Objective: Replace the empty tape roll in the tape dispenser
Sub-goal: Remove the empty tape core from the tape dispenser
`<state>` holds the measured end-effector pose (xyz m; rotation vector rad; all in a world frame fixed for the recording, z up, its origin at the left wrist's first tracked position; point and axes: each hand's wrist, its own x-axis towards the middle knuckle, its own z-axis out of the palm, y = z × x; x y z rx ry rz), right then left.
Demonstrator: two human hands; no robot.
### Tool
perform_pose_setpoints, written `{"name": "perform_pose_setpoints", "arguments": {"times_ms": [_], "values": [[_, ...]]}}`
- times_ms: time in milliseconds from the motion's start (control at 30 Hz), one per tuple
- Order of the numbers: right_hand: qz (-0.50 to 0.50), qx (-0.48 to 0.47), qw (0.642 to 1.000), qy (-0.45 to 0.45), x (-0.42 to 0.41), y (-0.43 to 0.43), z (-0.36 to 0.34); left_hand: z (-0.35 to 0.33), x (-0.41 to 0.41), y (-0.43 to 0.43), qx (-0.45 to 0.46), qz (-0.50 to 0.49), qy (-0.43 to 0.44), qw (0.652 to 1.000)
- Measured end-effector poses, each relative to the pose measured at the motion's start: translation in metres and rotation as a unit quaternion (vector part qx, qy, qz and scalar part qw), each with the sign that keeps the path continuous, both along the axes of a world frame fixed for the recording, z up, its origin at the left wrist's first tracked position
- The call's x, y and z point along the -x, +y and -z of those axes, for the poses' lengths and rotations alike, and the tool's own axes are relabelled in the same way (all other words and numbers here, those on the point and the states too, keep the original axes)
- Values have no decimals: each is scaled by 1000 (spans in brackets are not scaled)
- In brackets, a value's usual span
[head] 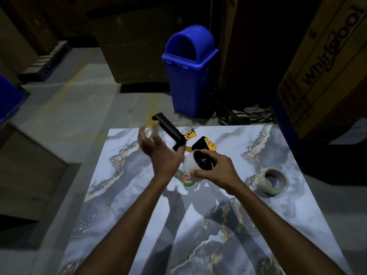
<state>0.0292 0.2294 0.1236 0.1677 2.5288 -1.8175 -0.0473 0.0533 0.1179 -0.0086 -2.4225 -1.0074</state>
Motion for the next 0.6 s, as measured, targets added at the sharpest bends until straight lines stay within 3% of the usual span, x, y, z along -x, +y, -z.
{"name": "perform_pose_setpoints", "arguments": {"times_ms": [67,133,167,200,267,433,600], "values": [[-16,-5,1000,6,-2,-1,-4,10,0,8,-225,-8,-112,968],[-40,-4,999,2,-1,-3,-7,14,3,14,-431,68,-228,871],[-48,-5,999,-4,0,-4,-8,13,4,15,-484,106,-274,824],[-53,-5,999,-10,1,-4,-8,14,5,16,-509,130,-300,796],[-59,-6,998,-23,2,-3,-9,15,9,19,-521,159,-318,776],[-80,-44,995,-33,8,0,-20,5,16,18,-513,218,-308,771],[-93,-117,988,-27,7,-5,-33,2,24,17,-561,195,-342,728]]}}
